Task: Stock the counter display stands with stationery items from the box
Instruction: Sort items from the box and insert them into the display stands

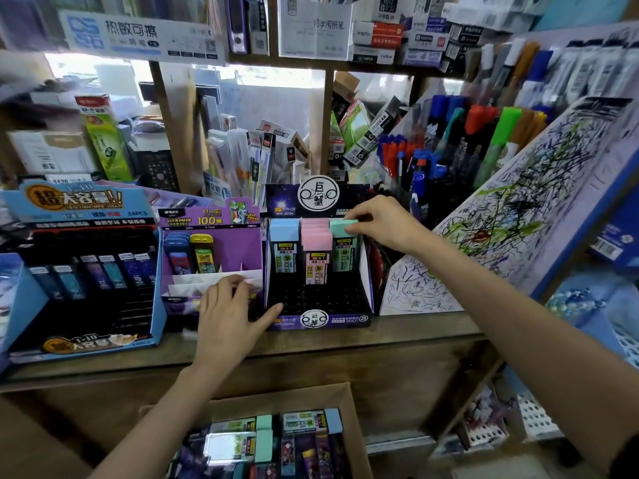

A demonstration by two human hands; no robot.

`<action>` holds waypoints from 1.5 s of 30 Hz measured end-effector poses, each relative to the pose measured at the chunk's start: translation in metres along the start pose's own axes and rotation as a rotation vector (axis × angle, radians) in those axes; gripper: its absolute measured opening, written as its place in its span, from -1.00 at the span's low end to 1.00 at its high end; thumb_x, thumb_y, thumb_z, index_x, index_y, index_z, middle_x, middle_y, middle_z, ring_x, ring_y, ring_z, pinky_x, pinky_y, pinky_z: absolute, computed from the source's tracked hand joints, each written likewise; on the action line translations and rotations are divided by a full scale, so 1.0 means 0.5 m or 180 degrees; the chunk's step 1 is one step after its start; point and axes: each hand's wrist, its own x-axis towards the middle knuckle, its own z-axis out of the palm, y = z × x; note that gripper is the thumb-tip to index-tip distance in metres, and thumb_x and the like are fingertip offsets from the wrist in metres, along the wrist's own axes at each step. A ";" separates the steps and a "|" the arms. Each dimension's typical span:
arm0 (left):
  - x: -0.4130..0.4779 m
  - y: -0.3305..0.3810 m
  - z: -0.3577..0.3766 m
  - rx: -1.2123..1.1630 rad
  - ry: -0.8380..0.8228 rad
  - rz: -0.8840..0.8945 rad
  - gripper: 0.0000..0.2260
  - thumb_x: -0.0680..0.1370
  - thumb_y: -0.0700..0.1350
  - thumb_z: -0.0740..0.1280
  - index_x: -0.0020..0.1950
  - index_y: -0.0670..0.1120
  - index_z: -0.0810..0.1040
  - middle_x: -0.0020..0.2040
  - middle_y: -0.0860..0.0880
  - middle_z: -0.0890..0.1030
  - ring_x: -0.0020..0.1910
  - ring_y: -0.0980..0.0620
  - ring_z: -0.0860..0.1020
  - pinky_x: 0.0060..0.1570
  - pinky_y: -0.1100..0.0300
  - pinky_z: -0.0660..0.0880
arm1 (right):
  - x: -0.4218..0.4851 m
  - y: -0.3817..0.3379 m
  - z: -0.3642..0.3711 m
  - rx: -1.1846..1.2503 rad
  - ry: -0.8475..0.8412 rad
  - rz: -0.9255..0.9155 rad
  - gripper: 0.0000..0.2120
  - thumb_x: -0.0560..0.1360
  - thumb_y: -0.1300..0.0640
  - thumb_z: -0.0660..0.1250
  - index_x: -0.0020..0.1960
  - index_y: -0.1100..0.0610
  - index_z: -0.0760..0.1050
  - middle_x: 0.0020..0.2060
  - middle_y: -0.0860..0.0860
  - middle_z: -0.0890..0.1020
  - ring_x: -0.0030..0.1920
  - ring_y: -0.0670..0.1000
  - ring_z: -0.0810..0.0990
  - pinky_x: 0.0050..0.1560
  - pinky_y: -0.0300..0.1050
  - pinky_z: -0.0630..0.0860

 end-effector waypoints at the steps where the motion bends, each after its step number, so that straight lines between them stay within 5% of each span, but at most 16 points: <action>1: -0.002 0.001 0.001 0.0026 0.0017 0.0003 -0.52 0.44 0.24 0.36 0.08 -0.15 0.59 0.13 -0.16 0.52 0.13 -0.19 0.46 0.14 -0.05 0.37 | 0.001 0.002 0.004 -0.0074 0.0024 -0.0006 -0.82 0.46 0.15 0.41 0.05 0.13 0.64 -0.10 0.05 0.66 -0.11 0.03 0.58 -0.04 -0.07 0.50; 8: -0.003 0.003 0.000 0.0043 0.0081 0.0042 -0.55 0.42 0.20 0.38 0.06 -0.16 0.60 0.12 -0.17 0.53 0.12 -0.20 0.47 0.13 -0.06 0.38 | 0.008 0.008 0.023 -0.0859 0.0230 -0.0271 -0.93 0.48 0.23 0.33 -0.06 0.15 0.57 -0.08 0.04 0.51 -0.03 0.09 0.52 -0.03 -0.02 0.48; 16: -0.003 0.012 -0.051 -0.0260 0.0025 0.0376 -0.61 0.47 0.03 0.41 0.19 -0.16 0.49 0.21 -0.12 0.50 0.24 -0.15 0.42 0.22 -0.02 0.32 | -0.032 -0.026 0.002 -0.1313 0.0089 -0.0466 -0.76 0.53 0.12 0.30 0.18 0.12 0.55 0.12 0.09 0.51 0.15 0.11 0.42 0.10 0.02 0.42; 18: -0.025 0.012 -0.076 -0.0397 0.0178 0.0558 -0.72 0.46 -0.06 0.42 0.11 -0.14 0.51 0.10 -0.10 0.55 0.11 -0.15 0.51 0.06 -0.06 0.44 | -0.075 -0.050 0.010 -0.1135 0.0130 -0.0696 -0.78 0.53 0.12 0.31 0.14 0.13 0.57 0.06 0.06 0.57 0.08 0.08 0.48 0.04 0.00 0.44; 21: -0.098 -0.004 -0.087 -0.0827 -0.0147 0.0316 -0.85 0.50 0.00 0.35 0.01 -0.01 0.48 -0.14 0.10 0.56 -0.18 0.06 0.55 -0.31 0.14 0.46 | -0.156 -0.076 0.055 -0.0576 -0.0309 -0.0736 -0.82 0.51 0.09 0.32 0.08 0.09 0.60 -0.08 -0.01 0.65 -0.10 -0.06 0.56 -0.06 -0.11 0.51; 26: -0.254 -0.085 -0.006 -0.0719 -0.1200 -0.0206 -0.83 0.54 0.04 0.29 0.10 0.03 0.48 0.00 0.08 0.57 -0.02 0.04 0.58 -0.18 0.15 0.47 | -0.283 -0.059 0.221 -0.0227 -0.1473 -0.0421 -0.84 0.52 0.09 0.32 0.05 0.09 0.60 -0.09 -0.03 0.67 -0.15 -0.14 0.57 -0.09 -0.25 0.47; 33: -0.428 -0.172 0.104 -0.0682 -0.2170 -0.0751 -0.76 0.55 0.01 0.30 0.17 -0.04 0.45 0.15 -0.05 0.49 0.07 -0.05 0.54 -0.03 0.13 0.45 | -0.411 -0.020 0.472 0.0028 -0.2335 0.0275 -0.84 0.55 0.12 0.28 0.05 0.16 0.58 0.01 0.07 0.64 0.00 0.03 0.60 0.01 -0.08 0.52; 40: -0.512 -0.207 0.132 -0.0980 -0.2294 -0.1287 -0.56 0.47 -0.04 0.43 0.27 -0.16 0.42 0.15 -0.18 0.40 0.13 -0.18 0.48 0.15 0.12 0.36 | -0.525 0.004 0.597 0.0162 -0.1939 0.1546 -0.80 0.57 0.04 0.25 0.00 0.14 0.55 -0.05 0.08 0.65 -0.04 0.06 0.60 -0.09 -0.08 0.52; 45: -0.509 -0.201 0.152 -0.1360 -0.2269 -0.1595 -0.51 0.49 -0.05 0.41 0.34 -0.19 0.35 0.23 -0.20 0.37 0.19 -0.16 0.45 0.17 0.12 0.34 | -0.552 -0.038 0.653 0.0217 -0.1610 0.1712 -0.63 0.54 -0.14 0.23 0.19 0.10 0.50 0.13 0.09 0.51 0.03 0.13 0.58 -0.07 -0.10 0.48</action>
